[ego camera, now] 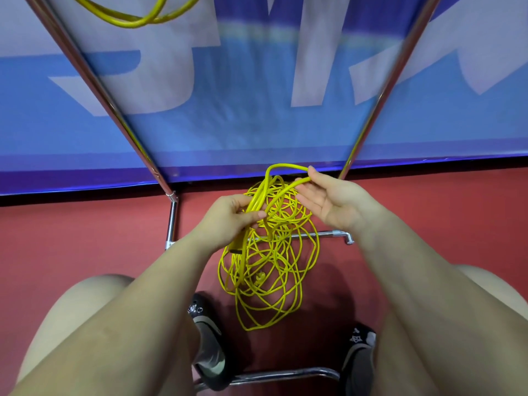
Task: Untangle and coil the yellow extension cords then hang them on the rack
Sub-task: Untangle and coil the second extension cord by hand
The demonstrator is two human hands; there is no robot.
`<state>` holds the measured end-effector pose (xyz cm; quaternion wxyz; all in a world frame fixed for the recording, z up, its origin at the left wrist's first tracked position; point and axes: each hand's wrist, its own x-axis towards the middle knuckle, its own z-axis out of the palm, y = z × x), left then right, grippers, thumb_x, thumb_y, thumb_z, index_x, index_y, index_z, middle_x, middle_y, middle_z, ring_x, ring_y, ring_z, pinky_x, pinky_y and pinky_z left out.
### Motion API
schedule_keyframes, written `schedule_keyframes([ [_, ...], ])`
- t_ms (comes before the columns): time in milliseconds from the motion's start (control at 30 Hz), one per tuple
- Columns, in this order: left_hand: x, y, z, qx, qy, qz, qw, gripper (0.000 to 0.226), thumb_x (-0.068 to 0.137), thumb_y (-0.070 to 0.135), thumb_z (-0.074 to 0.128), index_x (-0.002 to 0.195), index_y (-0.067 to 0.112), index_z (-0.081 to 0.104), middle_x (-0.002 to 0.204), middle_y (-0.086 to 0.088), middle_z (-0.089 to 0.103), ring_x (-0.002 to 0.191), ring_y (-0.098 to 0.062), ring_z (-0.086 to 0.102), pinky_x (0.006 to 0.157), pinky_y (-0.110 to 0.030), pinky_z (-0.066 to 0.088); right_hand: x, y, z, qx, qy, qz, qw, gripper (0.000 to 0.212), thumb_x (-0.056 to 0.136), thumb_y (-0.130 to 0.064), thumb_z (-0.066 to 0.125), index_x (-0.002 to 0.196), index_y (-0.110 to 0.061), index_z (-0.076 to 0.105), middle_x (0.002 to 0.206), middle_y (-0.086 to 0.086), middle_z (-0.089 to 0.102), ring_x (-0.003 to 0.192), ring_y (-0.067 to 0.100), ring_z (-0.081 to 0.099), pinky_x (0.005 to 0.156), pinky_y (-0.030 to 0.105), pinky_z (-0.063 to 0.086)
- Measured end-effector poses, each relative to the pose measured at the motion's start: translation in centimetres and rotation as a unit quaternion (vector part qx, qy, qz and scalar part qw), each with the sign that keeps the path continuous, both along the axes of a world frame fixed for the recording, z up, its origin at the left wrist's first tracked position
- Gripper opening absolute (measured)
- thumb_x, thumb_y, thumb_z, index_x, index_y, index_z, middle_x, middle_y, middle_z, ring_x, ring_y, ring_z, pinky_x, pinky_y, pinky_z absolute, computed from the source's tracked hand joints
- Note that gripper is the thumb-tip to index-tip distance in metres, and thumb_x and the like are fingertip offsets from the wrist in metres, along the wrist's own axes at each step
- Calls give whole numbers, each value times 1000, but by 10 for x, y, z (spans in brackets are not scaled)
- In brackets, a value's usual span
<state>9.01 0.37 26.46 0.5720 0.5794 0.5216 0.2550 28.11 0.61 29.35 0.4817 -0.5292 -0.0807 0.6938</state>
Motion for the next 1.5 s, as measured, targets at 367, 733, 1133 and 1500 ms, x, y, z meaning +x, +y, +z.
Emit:
schedule_keyframes([
  [367,-2,6,0,-38,-49,44,997,21,95,14,52,74,14,54,58,-1,53,47,-8,53,49,-21,45,-7,1,-7,110,-176,153,966,31,92,-37,52,115,-16,49,108,7,62,90,18,65,85,34,50],
  [733,-8,13,4,-110,-150,167,968,20,96,16,49,79,16,58,50,9,57,45,-1,53,54,-17,49,-36,-29,-52,222,-470,425,741,16,88,-19,63,78,-22,50,79,2,54,78,21,53,84,41,48],
  [1133,-19,20,-6,-65,-90,248,962,8,93,19,58,86,20,63,82,4,68,53,0,56,55,-24,45,-13,-11,-39,213,-556,130,793,5,86,-16,61,89,-19,63,67,-8,56,66,19,62,68,37,52],
  [1500,-30,21,-13,-27,-58,251,966,11,93,18,58,84,18,64,82,3,69,51,-2,51,57,-26,42,19,-17,-23,207,-651,88,725,11,82,-20,69,92,-16,71,92,0,54,83,14,54,80,27,42],
])
